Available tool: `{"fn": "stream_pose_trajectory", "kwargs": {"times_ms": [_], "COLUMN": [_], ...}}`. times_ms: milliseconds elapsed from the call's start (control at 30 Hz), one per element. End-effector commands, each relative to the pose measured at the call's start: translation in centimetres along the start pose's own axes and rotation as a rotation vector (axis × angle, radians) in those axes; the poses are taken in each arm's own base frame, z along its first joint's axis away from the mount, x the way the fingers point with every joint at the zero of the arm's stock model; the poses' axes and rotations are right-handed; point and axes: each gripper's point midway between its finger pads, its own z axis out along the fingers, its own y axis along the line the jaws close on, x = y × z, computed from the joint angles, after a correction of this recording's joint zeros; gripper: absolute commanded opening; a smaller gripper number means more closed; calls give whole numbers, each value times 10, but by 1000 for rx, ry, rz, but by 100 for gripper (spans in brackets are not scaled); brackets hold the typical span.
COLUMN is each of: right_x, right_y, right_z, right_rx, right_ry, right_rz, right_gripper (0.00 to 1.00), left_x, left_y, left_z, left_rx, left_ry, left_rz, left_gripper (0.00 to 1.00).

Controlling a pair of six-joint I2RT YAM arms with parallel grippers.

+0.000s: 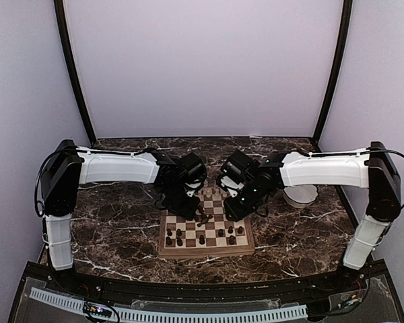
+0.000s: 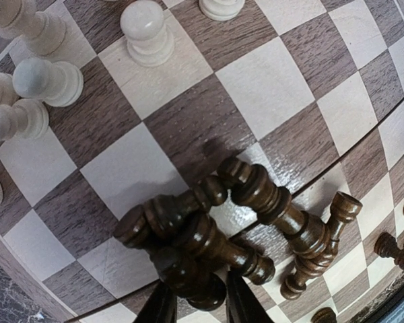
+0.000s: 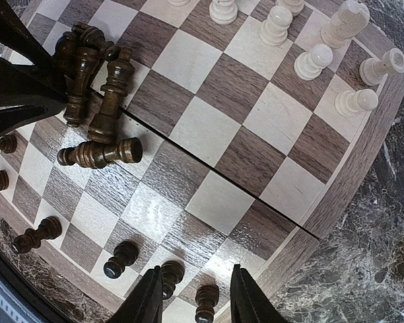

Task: Set up the chess pieces on the board
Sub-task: Pick up the bishop from the chessboard, then pass from the left arm to the right

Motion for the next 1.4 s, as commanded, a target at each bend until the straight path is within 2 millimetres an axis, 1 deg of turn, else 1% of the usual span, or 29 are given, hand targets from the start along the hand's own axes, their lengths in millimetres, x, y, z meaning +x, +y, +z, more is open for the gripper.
{"fn": "stream_pose_trajectory", "kwargs": {"times_ms": [0, 167, 233, 367, 433, 467, 567, 600, 667, 767, 800, 833, 967, 1067, 1167, 1300, 1367], "right_x": [-2, -3, -3, -3, -4, -4, -6, -7, -10, -18, -23, -30, -58, -76, -86, -87, -83], "right_y": [-4, -4, -4, -6, -7, -8, -9, -8, -6, -4, -3, -2, 2, 11, 29, 58, 66], "right_z": [-10, -10, -11, -12, -12, -12, -13, -14, -15, -20, -23, -28, -48, -63, -70, -70, -68], "right_rx": [11, 10, 11, 20, 24, 26, 26, 21, 10, 2, -2, -7, -53, -155, -312, -506, -575], "right_ry": [-27, -29, -32, -34, -38, -39, -46, -51, -63, -83, -95, -111, -184, -227, -238, -202, -175], "right_rz": [16, 19, 19, 21, 23, 22, 21, 19, 9, -7, -12, -16, -18, -8, -2, -18, -20], "right_gripper": [36, 36, 36, 36, 36, 36, 36, 36, 36, 36, 36, 36, 37, 38, 39, 40, 41], "left_x": [-2, -3, 0, 6, 8, 8, 4, 7, 9, 13, 15, 15, 17, 17, 13, 8, 6], "left_y": [4, 6, 8, 10, 8, 5, -4, -7, -13, -28, -30, -37, -43, -44, -46, -53, -57], "left_z": [2, 1, -2, -14, -24, -34, -55, -64, -73, -86, -86, -92, -94, -96, -98, -96, -97], "left_rx": [-8, -14, -19, -6, 19, 51, 121, 142, 179, 273, 290, 331, 376, 379, 383, 408, 424], "left_ry": [-5, -4, 3, -23, -62, -100, -189, -206, -219, -232, -230, -243, -254, -266, -286, -295, -293], "left_rz": [-6, -14, -15, 10, 39, 66, 131, 158, 193, 222, 221, 227, 238, 278, 308, 328, 328], "left_gripper": [27, 21, 18, 15, 15, 15, 15, 15, 15, 14, 14, 14, 15, 15, 15, 15, 16]}}
